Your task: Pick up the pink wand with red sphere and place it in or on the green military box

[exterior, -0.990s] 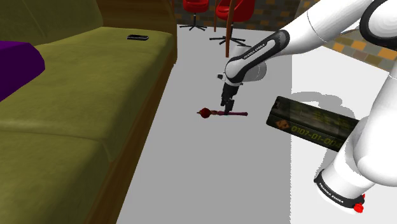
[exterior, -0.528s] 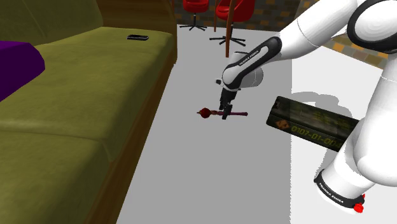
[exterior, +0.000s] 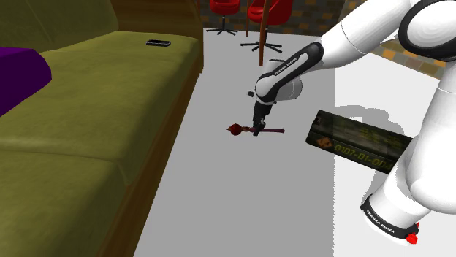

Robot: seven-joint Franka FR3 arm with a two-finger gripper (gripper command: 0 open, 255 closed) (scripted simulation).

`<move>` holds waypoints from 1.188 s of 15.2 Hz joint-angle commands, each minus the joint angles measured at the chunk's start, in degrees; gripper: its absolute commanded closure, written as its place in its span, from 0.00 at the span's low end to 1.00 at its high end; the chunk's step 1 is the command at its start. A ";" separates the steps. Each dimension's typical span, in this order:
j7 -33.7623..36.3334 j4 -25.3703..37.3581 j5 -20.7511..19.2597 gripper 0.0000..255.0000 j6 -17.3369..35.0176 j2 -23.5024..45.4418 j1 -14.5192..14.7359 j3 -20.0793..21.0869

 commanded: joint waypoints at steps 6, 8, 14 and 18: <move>0.01 -0.02 0.01 1.00 0.00 0.02 0.01 0.01; 0.30 0.05 -0.35 1.00 -0.65 -0.60 0.08 -0.12; 2.05 0.78 -2.33 1.00 -4.68 -4.09 0.40 -0.74; 3.10 1.52 -3.50 1.00 -7.44 -6.23 0.52 -1.01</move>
